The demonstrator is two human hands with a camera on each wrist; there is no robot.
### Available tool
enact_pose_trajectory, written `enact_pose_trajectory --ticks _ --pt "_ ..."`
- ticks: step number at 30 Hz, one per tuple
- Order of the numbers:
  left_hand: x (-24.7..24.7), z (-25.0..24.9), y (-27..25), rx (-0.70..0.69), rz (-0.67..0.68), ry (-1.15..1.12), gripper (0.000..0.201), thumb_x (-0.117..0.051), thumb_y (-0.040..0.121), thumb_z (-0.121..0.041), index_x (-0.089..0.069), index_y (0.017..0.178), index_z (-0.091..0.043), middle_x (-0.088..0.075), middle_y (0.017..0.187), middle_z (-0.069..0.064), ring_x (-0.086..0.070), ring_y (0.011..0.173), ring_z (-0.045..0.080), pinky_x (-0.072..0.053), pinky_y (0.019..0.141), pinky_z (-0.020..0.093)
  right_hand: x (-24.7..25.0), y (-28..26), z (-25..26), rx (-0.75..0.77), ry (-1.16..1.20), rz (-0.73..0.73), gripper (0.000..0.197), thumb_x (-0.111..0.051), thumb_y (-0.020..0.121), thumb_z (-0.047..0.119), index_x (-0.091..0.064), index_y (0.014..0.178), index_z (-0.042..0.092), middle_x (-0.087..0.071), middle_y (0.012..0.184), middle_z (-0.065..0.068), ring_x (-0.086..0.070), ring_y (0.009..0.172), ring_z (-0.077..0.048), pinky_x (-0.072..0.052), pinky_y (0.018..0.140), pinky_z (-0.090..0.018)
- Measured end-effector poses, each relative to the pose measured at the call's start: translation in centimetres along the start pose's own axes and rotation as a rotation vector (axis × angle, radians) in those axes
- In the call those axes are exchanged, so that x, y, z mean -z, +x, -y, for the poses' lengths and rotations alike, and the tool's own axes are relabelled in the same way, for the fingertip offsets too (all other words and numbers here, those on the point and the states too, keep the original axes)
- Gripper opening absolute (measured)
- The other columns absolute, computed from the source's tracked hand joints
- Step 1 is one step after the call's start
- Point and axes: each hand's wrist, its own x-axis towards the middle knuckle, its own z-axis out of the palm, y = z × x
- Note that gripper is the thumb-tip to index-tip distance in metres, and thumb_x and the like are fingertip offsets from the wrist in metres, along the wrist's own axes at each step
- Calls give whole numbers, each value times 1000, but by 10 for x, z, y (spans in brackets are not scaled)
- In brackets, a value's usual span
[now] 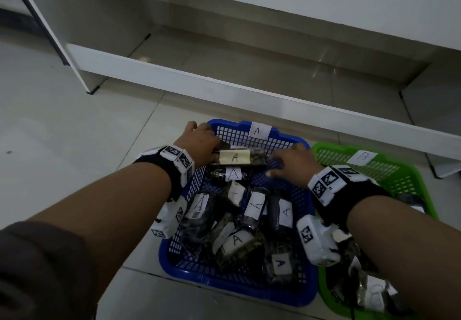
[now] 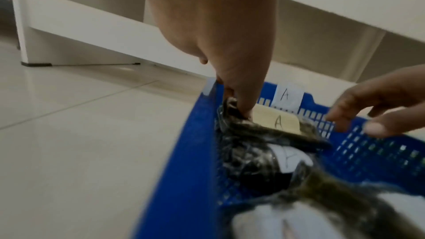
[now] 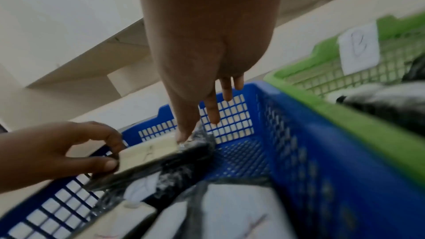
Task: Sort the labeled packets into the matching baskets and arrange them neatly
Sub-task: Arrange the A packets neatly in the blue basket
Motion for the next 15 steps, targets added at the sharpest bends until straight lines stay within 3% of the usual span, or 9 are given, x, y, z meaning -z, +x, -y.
enact_pose_trajectory --ticks 4,6,8,11,13,15 --pt "-5 -6 -4 2 -78 87 35 -46 90 -40 -50 119 -22 -58 119 0 -40 123 20 -23 101 43 7 -26 -6 29 -154 350 70 -53 74 74 -46 133 37 -38 147 -3 -11 142 -31 -13 112 -47" --pt "-2 -13 0 10 -95 53 37 -47 89 -35 -45 123 -22 -57 120 1 -45 118 22 -26 100 41 8 -29 -6 59 -200 484 76 -56 72 73 -38 138 39 -28 153 -1 0 145 -31 -1 115 -49" --pt "0 -21 4 -21 -45 3 45 -48 89 -41 -40 130 -24 -55 123 0 -47 117 22 -27 101 41 5 -27 -4 109 -251 533 78 -61 72 69 -37 139 38 -30 152 1 1 145 -32 2 115 -51" --pt "0 -29 5 -56 93 -26 60 -52 87 -48 -30 140 -31 -48 133 -2 -43 123 21 -23 106 43 -4 -21 1 180 -270 479 72 -67 71 62 -48 133 32 -49 137 3 -25 138 -30 -15 113 -46" --pt "-1 -30 5 -59 78 22 58 -53 89 -38 -28 142 -33 -48 133 -1 -42 123 22 -23 105 42 -6 -17 3 208 -215 428 63 -71 71 57 -55 125 28 -58 124 3 -45 122 -25 -31 101 -36" --pt "-2 -28 5 -61 27 61 57 -52 90 -25 -29 141 -34 -50 130 -2 -44 121 22 -24 103 39 -2 -13 1 201 -131 386 56 -73 72 52 -58 117 23 -61 118 1 -55 108 -21 -40 87 -30"
